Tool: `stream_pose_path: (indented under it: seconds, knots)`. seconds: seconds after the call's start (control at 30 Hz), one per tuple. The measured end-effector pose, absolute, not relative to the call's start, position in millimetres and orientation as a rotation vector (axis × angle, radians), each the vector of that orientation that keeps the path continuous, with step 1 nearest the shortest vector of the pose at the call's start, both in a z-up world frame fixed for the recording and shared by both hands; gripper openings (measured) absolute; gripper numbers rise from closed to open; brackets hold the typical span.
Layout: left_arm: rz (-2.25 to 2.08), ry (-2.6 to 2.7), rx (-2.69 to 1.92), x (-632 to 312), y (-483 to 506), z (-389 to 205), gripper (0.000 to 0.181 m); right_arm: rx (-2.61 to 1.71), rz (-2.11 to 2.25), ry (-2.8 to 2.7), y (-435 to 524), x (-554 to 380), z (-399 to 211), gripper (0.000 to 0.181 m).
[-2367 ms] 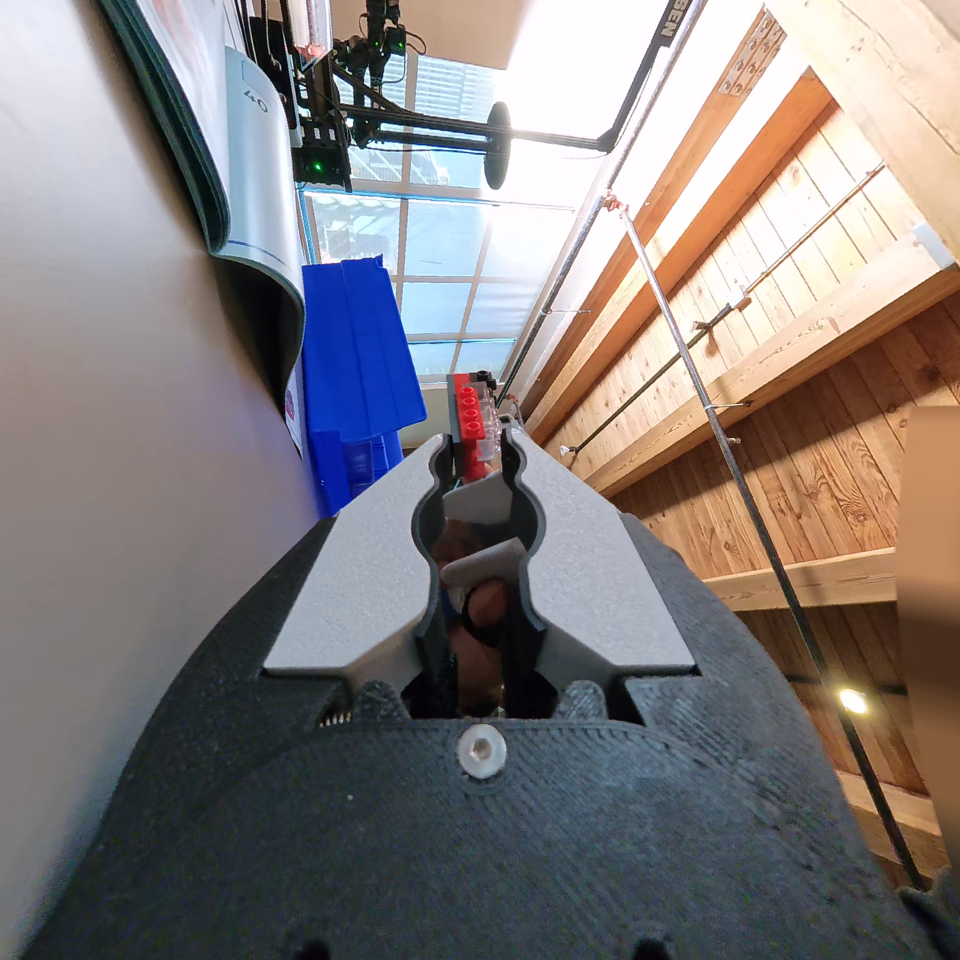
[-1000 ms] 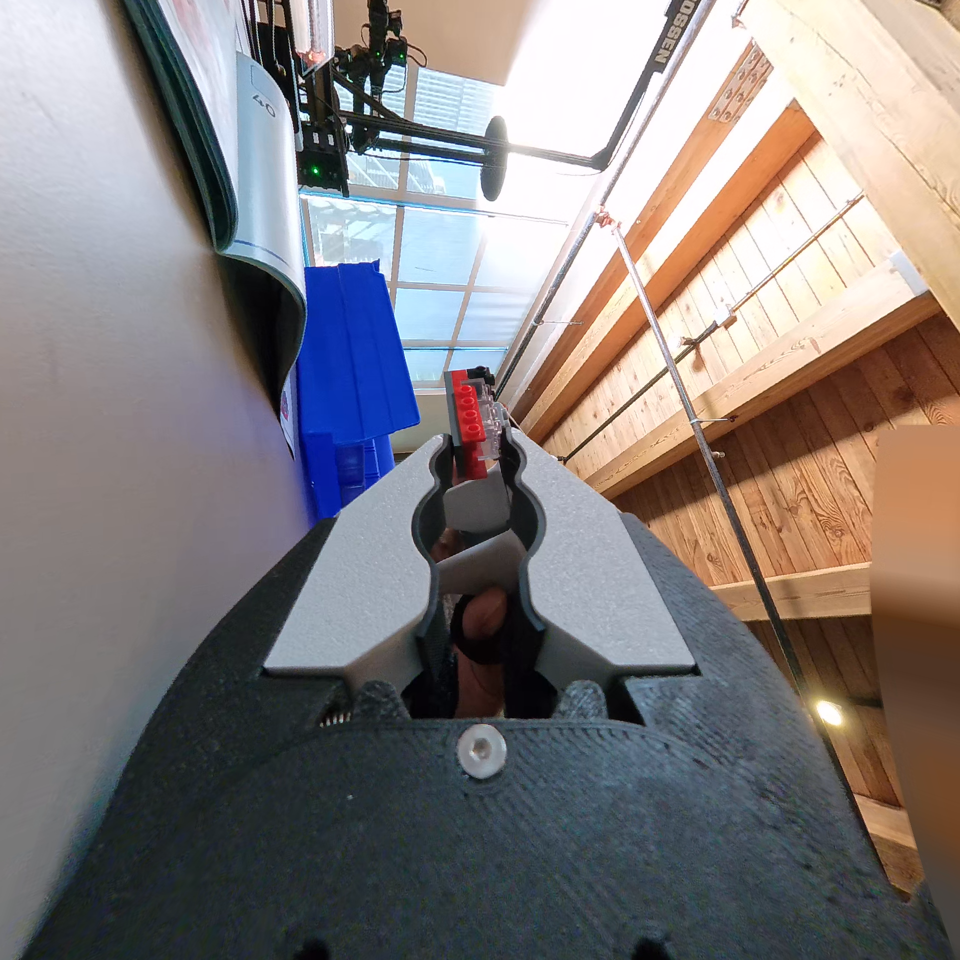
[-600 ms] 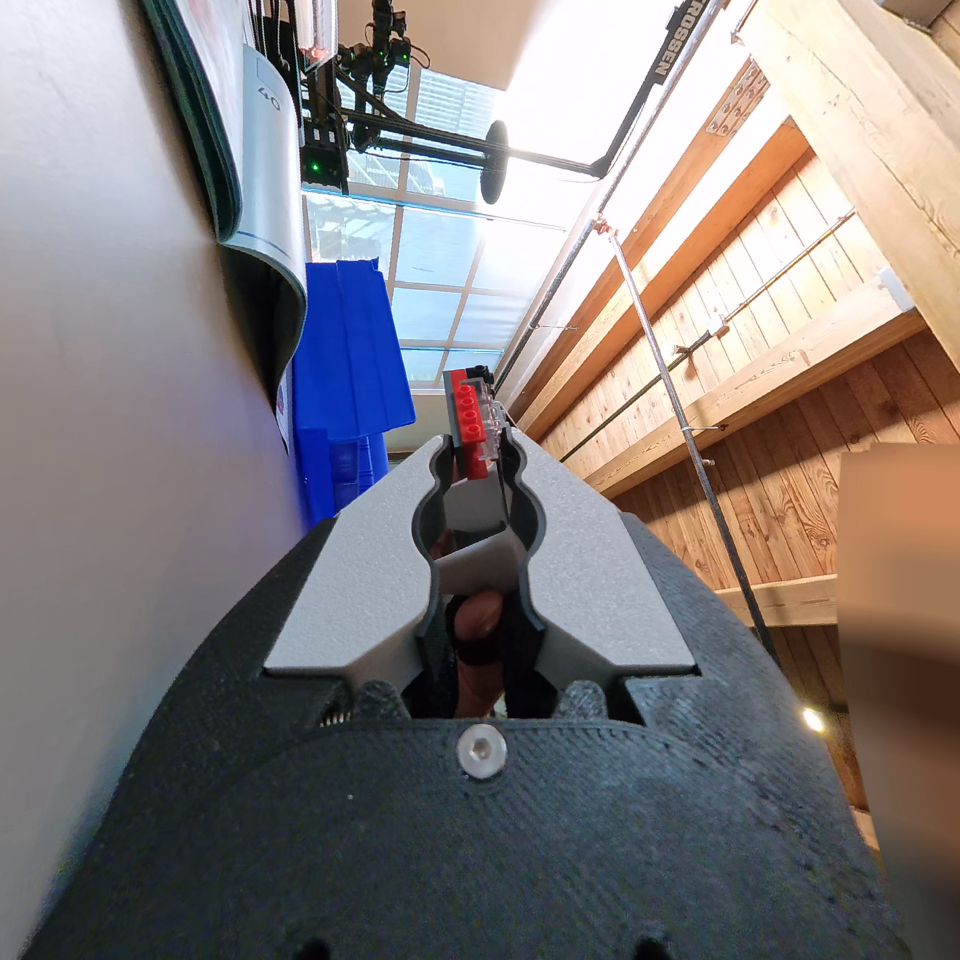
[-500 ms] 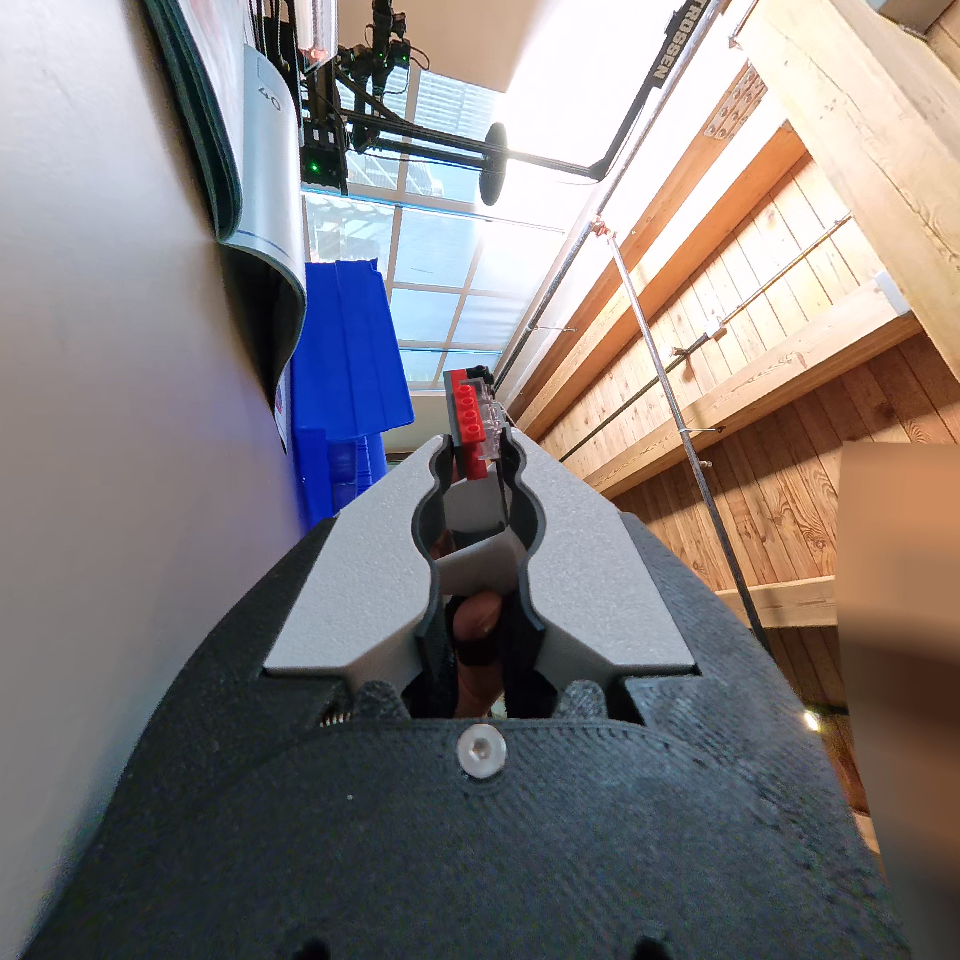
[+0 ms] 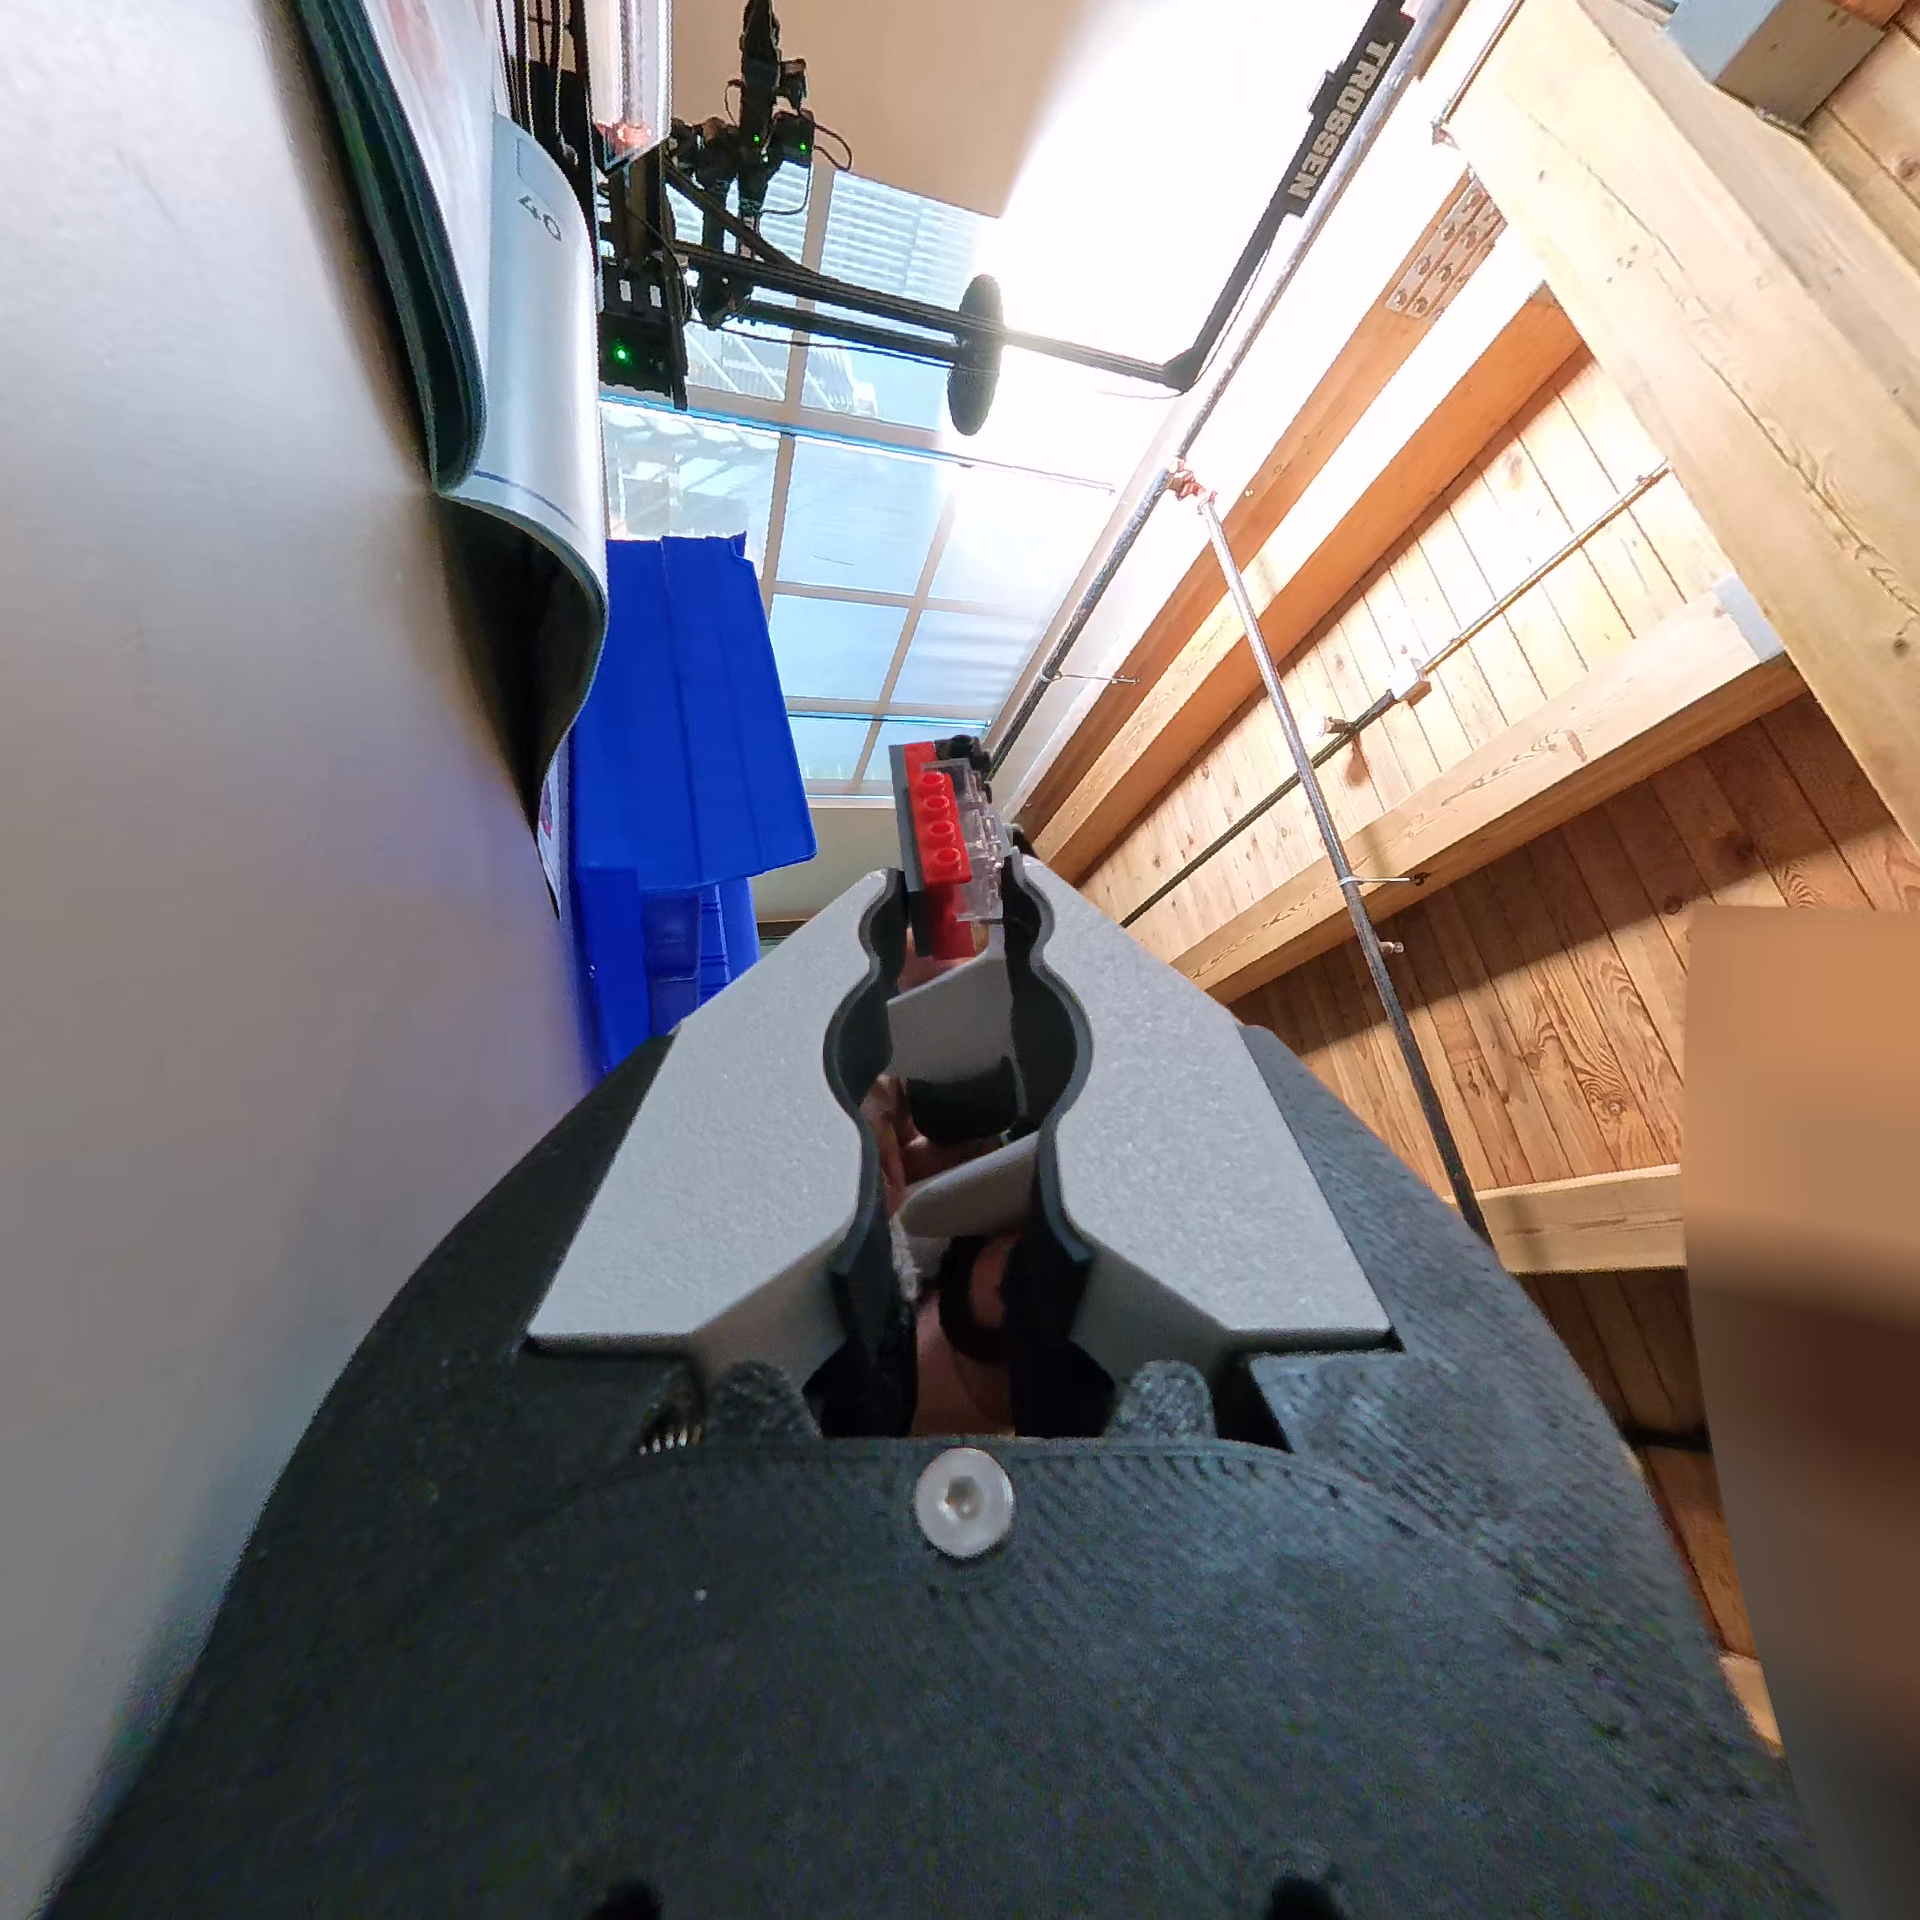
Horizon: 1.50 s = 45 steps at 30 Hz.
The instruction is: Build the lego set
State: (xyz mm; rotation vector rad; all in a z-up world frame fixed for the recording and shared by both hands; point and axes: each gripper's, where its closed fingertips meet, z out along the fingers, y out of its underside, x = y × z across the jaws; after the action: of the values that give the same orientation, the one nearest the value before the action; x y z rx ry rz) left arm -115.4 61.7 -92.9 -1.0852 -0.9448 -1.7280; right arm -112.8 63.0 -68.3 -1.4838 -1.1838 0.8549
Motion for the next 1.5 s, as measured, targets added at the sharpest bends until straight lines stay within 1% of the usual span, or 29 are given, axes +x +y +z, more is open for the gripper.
stream_pose_path:
  seconds: [0.23, 0.37, 0.5, 0.6, 0.77, 1.07, 1.27, 1.5]
  knots:
    - [-1.717, -0.922, -1.097, -114, 62, -93, 0.019, -1.876, 1.282, -0.847, 77, -96, -79, 0.061]
    - [-1.717, -0.907, -1.104, -111, 62, -92, 0.019, -1.989, 1.488, -0.687, 79, -97, -84, 0.061]
    - [-1.706, -0.884, -1.129, -108, 63, -92, 0.019, -2.042, 1.564, -0.648, 77, -101, -90, 0.060]
    - [-1.696, -0.866, -1.147, -106, 63, -92, 0.019, -2.053, 1.614, -0.623, 76, -103, -92, 0.057]
    - [-1.669, -0.825, -1.177, -103, 62, -90, 0.019, -2.044, 1.646, -0.602, 78, -103, -93, 0.042]
    - [-1.606, -0.663, -1.211, -97, 59, -75, 0.019, -1.938, 1.810, -0.574, 72, -103, -74, 0.026]
    - [-1.575, -0.536, -1.174, -93, 53, -57, 0.019, -1.828, 1.917, -0.556, 66, -100, -53, 0.024]
    - [-1.535, -0.409, -1.144, -88, 46, -43, 0.018, -1.724, 1.934, -0.580, 59, -96, -36, 0.022]
